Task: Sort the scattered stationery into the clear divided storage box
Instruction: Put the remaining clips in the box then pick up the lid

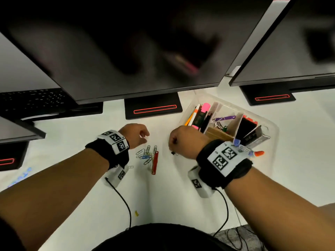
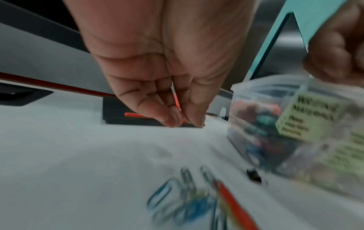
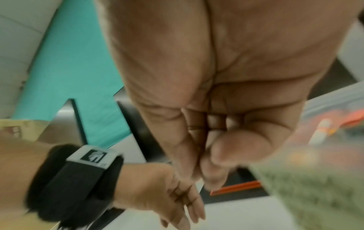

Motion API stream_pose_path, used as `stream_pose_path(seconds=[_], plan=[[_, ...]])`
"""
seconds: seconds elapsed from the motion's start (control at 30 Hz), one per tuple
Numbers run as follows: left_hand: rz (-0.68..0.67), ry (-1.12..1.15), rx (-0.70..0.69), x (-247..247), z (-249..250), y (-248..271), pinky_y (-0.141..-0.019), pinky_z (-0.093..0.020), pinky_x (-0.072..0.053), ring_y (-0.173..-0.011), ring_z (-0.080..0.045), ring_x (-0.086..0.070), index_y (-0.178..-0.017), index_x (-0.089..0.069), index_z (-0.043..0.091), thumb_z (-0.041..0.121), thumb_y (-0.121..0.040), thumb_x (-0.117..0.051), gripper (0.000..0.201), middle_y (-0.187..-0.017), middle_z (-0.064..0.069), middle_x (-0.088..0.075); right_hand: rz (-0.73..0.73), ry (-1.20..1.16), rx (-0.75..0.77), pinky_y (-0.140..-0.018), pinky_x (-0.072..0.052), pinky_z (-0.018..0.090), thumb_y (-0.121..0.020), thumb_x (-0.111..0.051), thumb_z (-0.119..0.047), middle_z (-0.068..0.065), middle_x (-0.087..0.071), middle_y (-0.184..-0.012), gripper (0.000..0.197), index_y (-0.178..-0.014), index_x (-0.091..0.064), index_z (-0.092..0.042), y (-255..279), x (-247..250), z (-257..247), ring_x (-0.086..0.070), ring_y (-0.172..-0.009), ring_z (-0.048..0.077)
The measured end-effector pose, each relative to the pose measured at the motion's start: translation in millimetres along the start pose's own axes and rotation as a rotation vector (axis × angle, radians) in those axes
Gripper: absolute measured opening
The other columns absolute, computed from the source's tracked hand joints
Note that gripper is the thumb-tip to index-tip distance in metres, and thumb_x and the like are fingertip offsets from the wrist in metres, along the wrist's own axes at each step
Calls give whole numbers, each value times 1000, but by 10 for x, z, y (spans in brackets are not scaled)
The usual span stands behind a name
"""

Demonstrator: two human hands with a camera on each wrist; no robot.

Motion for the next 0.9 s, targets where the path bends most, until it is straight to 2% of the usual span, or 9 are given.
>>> stream_pose_path(seconds=[0.07,0.17,0.27,0.33,0.5,0.63,0.7,0.8,0.9], plan=[[-91,-74,7,-140,-165,100,-80,-19,-39,-100,-22,-61,-110,-64,13,17,-82,-68,29,-113,-6,-63,22,31,61,-86,-48,29,-91,-46,-11,8,-67,-110,24,-104,-66,-7,-41,-233,-159,-61,-102,25],[-197,-193,42,-330,-433,222,-91,-27,-42,-108,-26,-56,-119,-57,16,22,-79,-71,42,-120,-9,-56,-131,196,83,-97,-43,34,-94,-36,-8,15,-54,-127,35,-123,-55,-5,-102,-671,-262,-54,-115,31],[-246,-211,62,-441,-451,256,-94,-35,-45,-110,-28,-55,-123,-51,16,22,-74,-76,55,-122,-10,-50,-176,290,-107,-101,-42,43,-91,-32,-4,18,-34,-141,43,-133,-42,-5,-141,-896,69,-43,-123,37],[-224,-180,80,-466,-557,322,-92,-35,-44,-108,-28,-55,-122,-48,15,24,-75,-75,55,-122,-9,-48,-198,321,-171,-106,-37,45,-92,-31,-2,19,-30,-145,45,-137,-37,-5,-212,-995,130,-38,-128,38],[-164,-90,115,-540,-653,318,-88,-34,-43,-103,-28,-55,-117,-48,11,23,-81,-70,44,-118,-11,-53,-177,230,-131,-94,-45,39,-94,-28,0,19,-43,-130,40,-133,-40,-3,-228,-1110,65,-52,-115,33],[-114,-20,123,-607,-564,240,-84,-30,-43,-101,-26,-56,-114,-50,12,20,-80,-70,40,-115,-10,-57,-205,199,-108,-94,-42,33,-95,-32,-2,18,-51,-126,33,-124,-48,-2,-167,-1063,100,-54,-114,30],[-74,2,108,-628,-476,185,-88,-30,-43,-104,-25,-55,-118,-49,14,18,-80,-70,44,-119,-9,-52,-197,192,-89,-90,-42,32,-93,-38,-2,17,-56,-122,29,-118,-52,-2,-111,-962,78,-55,-112,30],[-22,-39,90,-602,-352,91,-99,-34,-43,-118,-25,-47,-129,-43,17,21,-80,-69,56,-129,-8,-44,-58,125,-36,-82,-43,30,-90,-48,-7,15,-61,-114,22,-109,-59,-4,-38,-659,-19,-58,-104,29],[-3,-43,77,-644,-256,29,-113,-38,-31,-135,-25,-33,-140,-34,16,27,-88,-60,59,-144,-7,-36,185,-38,-32,-79,-45,26,-87,-53,-9,8,-68,-101,15,-96,-65,-10,77,-191,-58,-62,-93,25]])
Point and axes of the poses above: each hand's wrist, its own y-axis away from the middle knuckle, its own x-axis out of the back of the hand, z = x × y, the point moved 3 cm from there along -y, towards the middle knuckle
